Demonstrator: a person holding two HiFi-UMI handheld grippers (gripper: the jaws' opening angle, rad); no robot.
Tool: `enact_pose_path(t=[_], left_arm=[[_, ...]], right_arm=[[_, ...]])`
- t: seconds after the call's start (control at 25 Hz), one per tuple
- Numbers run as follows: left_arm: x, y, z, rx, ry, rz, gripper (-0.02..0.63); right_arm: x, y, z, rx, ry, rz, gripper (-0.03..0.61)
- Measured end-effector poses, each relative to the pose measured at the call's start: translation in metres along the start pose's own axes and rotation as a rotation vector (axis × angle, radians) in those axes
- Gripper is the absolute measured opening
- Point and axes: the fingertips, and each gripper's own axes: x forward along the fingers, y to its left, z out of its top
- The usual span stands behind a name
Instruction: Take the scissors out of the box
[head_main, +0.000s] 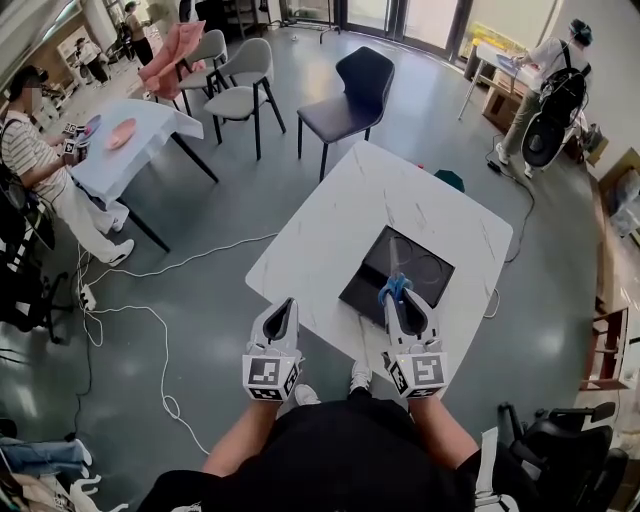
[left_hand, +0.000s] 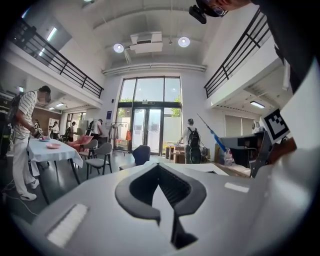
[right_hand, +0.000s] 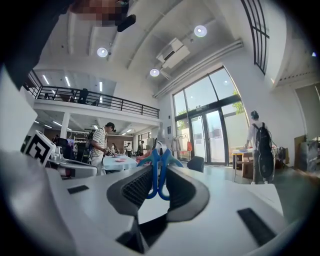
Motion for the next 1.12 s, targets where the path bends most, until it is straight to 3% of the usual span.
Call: enact_pose_path(t=[0.4,1.12], left_arm=[[-0.005,-0.006,0.003,0.027,-0.012,-0.014,0.009],[-0.009,-0.016,-0.007,0.031,0.022,-0.049,0.009]], right_arm=[[-0.004,0.003,0.008,-0.083,-0.014,-0.005,0.091],[-0.002,0.004,0.002,-0.066,0.006,0.001,0.091]])
